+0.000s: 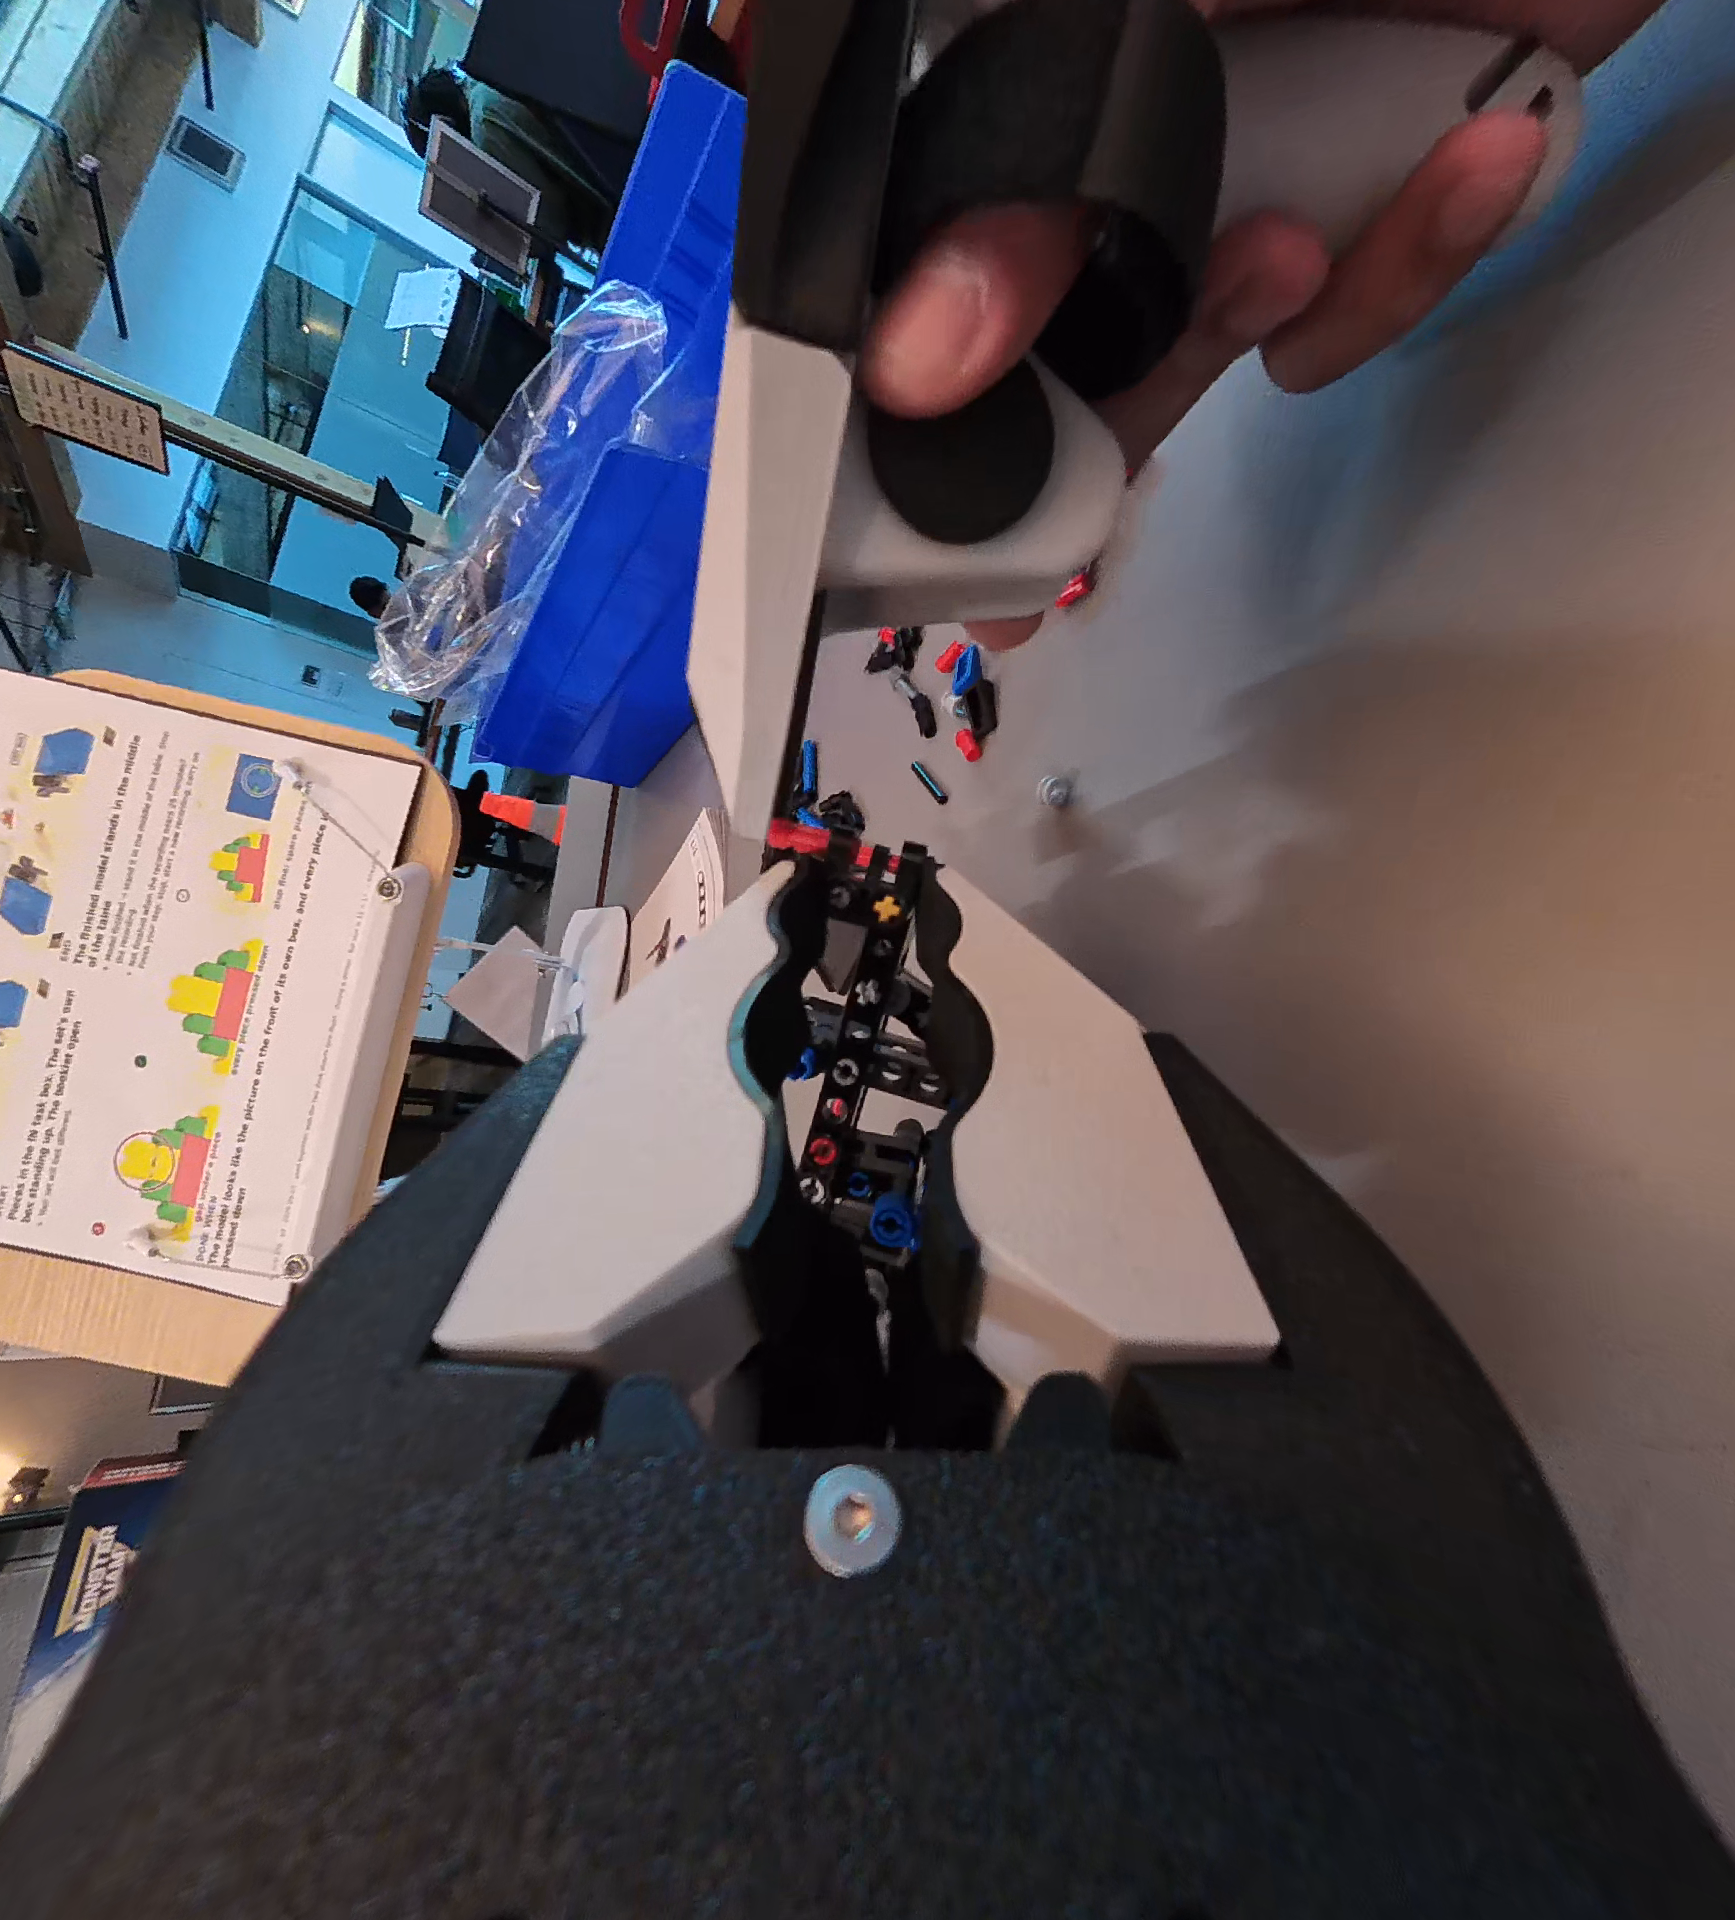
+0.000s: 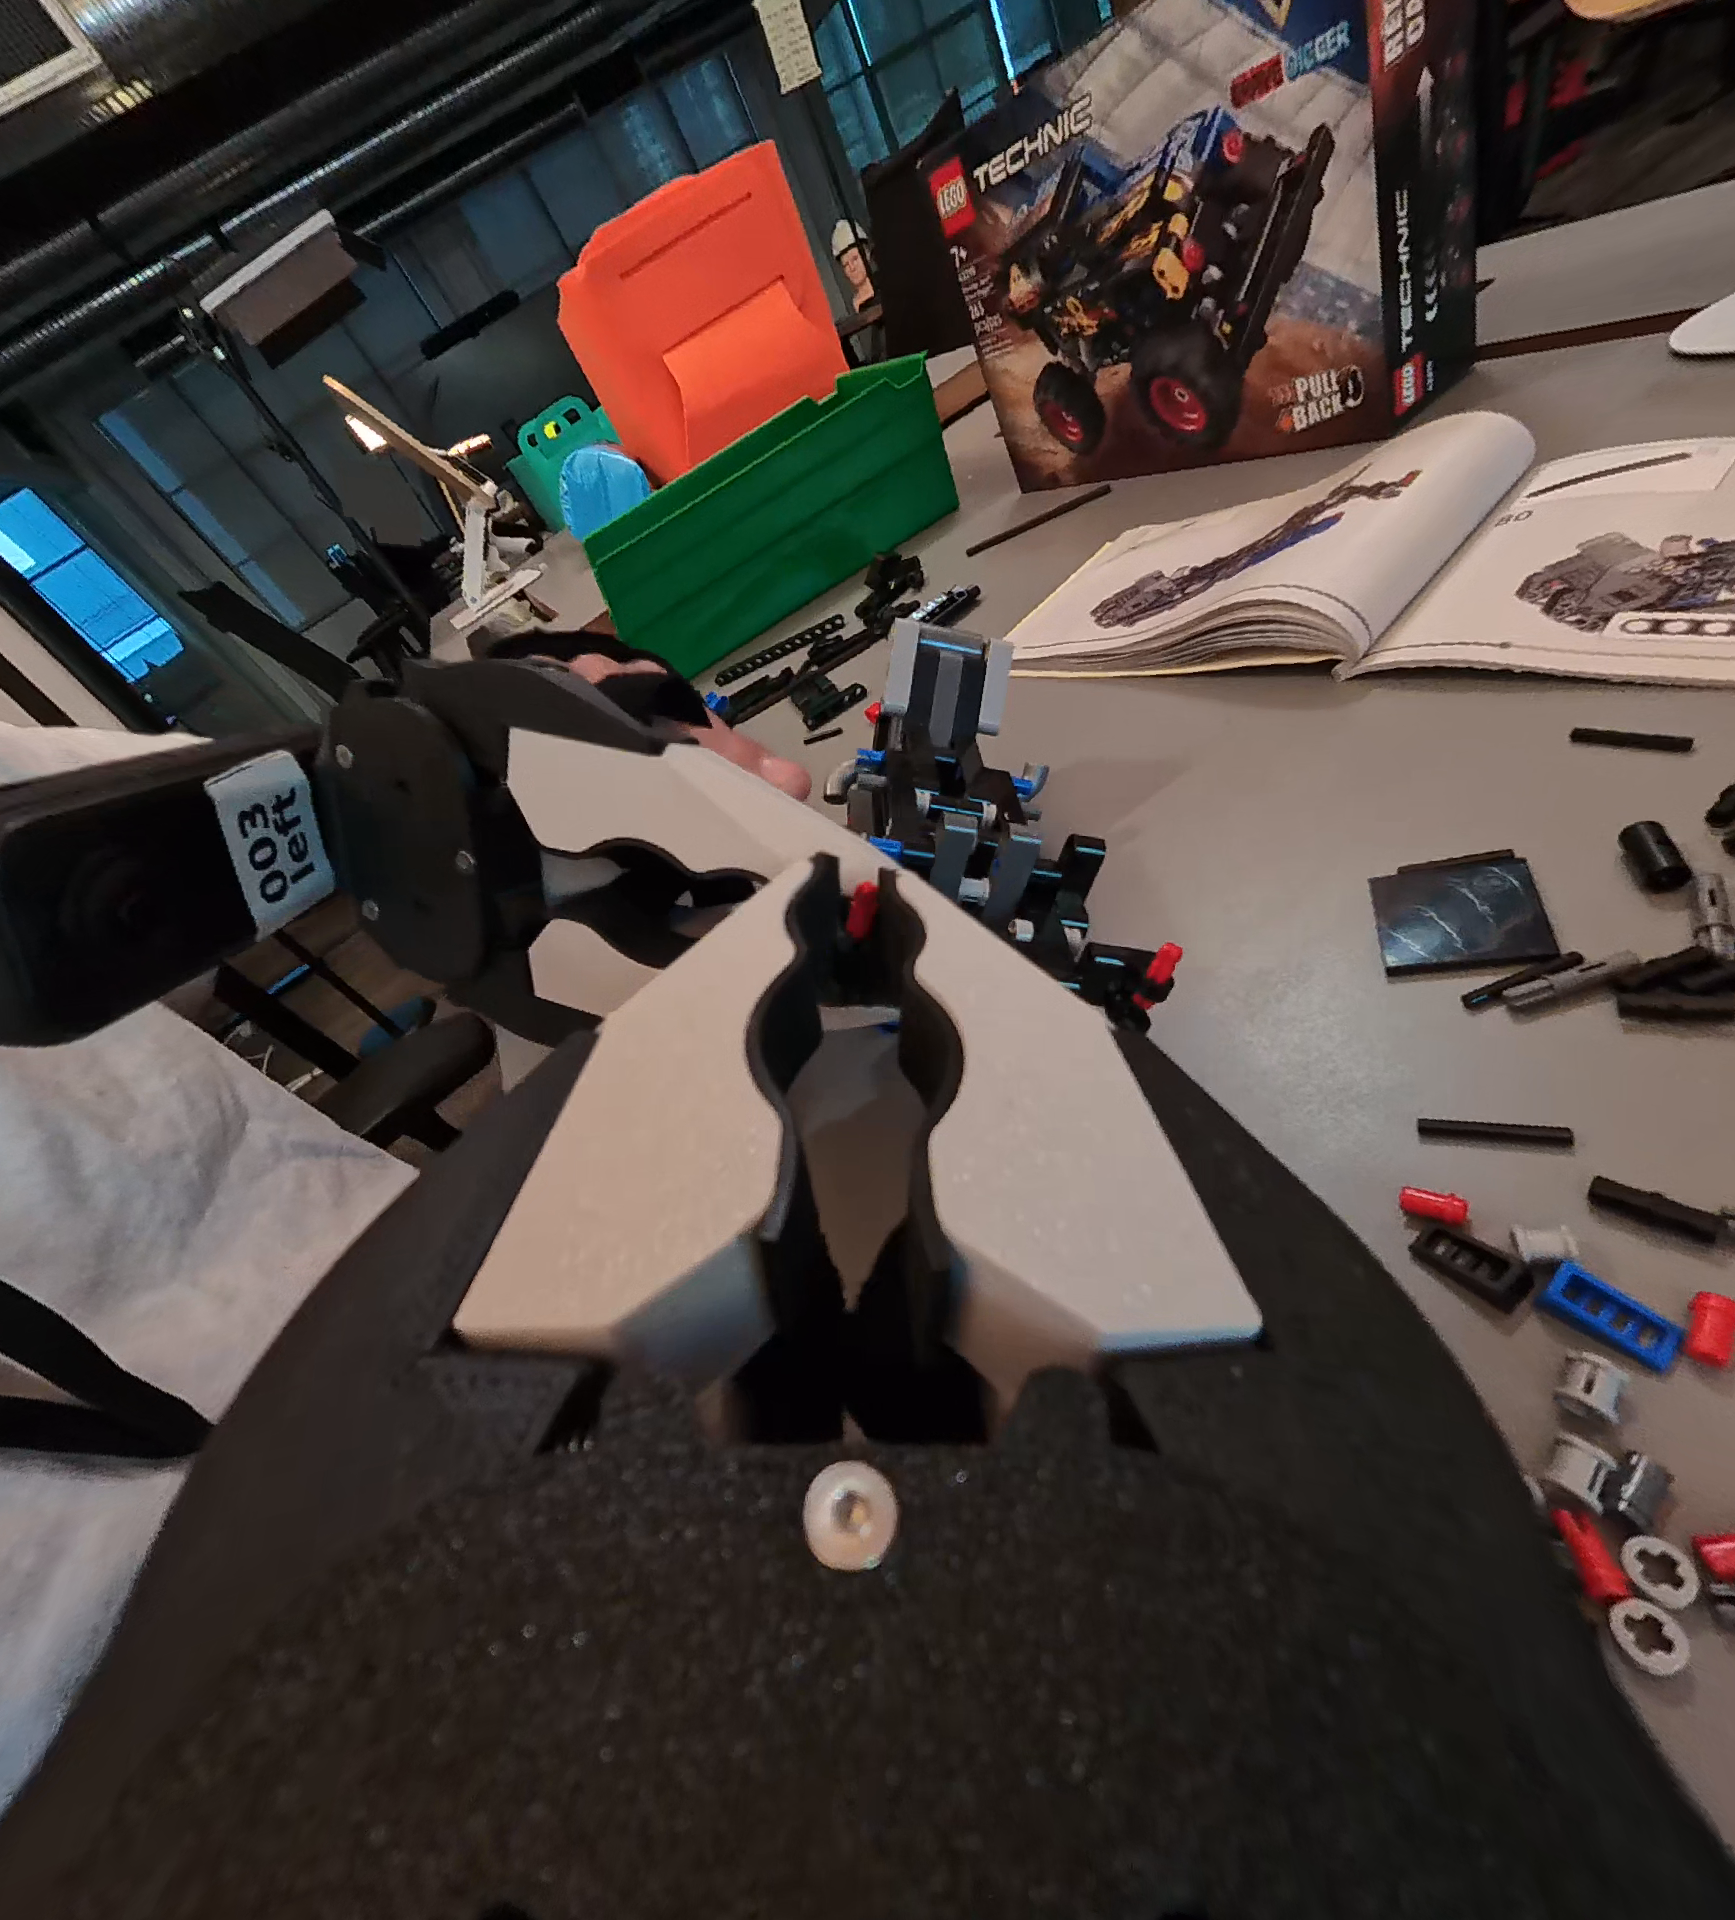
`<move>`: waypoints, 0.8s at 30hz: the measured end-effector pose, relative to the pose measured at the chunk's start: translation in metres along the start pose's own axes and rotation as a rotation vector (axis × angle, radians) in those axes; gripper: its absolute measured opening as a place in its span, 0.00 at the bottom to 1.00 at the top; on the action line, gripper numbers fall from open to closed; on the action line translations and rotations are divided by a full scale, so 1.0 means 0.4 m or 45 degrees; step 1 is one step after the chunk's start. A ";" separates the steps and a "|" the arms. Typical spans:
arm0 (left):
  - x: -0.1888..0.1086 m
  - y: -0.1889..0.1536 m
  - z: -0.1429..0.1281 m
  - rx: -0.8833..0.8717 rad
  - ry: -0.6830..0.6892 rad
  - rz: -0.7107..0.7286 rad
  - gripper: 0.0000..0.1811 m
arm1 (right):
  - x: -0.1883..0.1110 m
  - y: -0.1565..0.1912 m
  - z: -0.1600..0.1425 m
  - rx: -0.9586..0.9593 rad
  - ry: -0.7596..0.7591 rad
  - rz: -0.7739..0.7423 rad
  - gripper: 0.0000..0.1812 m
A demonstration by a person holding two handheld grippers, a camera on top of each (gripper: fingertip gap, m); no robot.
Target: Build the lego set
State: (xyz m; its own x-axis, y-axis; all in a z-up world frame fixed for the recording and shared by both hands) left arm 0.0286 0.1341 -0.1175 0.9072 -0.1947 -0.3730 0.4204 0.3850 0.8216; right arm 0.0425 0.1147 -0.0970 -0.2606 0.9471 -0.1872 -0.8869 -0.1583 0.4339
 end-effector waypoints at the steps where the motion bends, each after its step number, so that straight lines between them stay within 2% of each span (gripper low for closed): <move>1: -0.001 0.000 0.001 0.004 -0.001 0.004 0.08 | 0.001 -0.002 -0.004 -0.006 0.014 -0.012 0.02; 10: 0.004 -0.004 -0.004 0.041 0.007 -0.001 0.08 | 0.001 -0.008 -0.015 0.145 0.012 0.041 0.01; 18: 0.005 -0.003 -0.009 0.060 0.016 0.006 0.08 | 0.004 -0.011 -0.016 0.182 -0.004 0.064 0.01; 23: 0.010 -0.005 -0.013 0.116 0.046 0.102 0.08 | -0.001 -0.013 -0.008 0.036 0.028 -0.024 0.02; 24: 0.009 -0.008 -0.017 0.157 0.071 0.144 0.08 | -0.012 -0.020 0.002 -0.001 0.011 -0.067 0.06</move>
State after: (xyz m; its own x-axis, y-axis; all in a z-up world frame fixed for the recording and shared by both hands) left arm 0.0308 0.1384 -0.1244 0.9495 -0.1045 -0.2959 0.3137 0.2872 0.9051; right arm 0.0510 0.1116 -0.0989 -0.2166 0.9517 -0.2176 -0.9000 -0.1083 0.4223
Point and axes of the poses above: each gripper's, where its closed fingertips meet, x out along the fingers, z out of its top, y = z × x across the jaws, the point moved 2 cm from there along -x, back along the fingers, and after that the axes turned 4 degrees about y, right-handed, at the moved point
